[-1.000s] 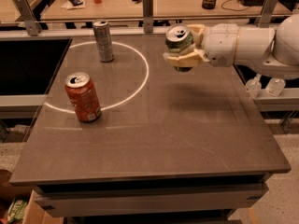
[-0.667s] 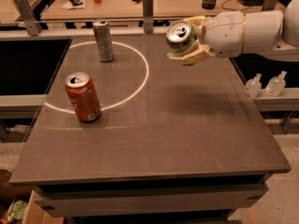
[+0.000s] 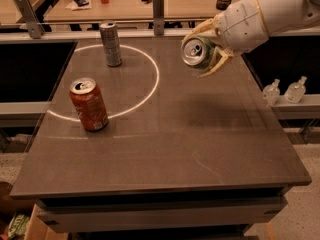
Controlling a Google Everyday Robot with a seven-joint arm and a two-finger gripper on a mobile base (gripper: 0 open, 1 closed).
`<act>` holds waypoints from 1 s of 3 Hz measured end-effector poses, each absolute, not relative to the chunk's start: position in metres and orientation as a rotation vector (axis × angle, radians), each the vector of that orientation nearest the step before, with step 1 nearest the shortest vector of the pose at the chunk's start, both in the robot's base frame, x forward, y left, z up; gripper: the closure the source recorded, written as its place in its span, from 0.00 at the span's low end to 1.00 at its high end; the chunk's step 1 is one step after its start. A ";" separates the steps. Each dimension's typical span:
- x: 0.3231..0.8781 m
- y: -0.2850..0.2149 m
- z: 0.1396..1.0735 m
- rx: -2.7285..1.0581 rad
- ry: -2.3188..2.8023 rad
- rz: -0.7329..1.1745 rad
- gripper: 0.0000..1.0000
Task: Knock green can over
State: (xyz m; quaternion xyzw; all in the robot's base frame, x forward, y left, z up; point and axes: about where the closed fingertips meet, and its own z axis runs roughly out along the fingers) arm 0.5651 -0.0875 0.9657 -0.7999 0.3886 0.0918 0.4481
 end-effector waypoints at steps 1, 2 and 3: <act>0.561 -0.097 0.943 -2.221 0.940 0.095 1.00; 0.552 -0.103 0.924 -2.348 0.873 -0.063 1.00; 0.548 -0.101 0.908 -2.360 0.809 -0.192 1.00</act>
Offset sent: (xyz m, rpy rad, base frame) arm -0.0060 -0.0288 -0.0617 -0.5036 -0.3756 0.0379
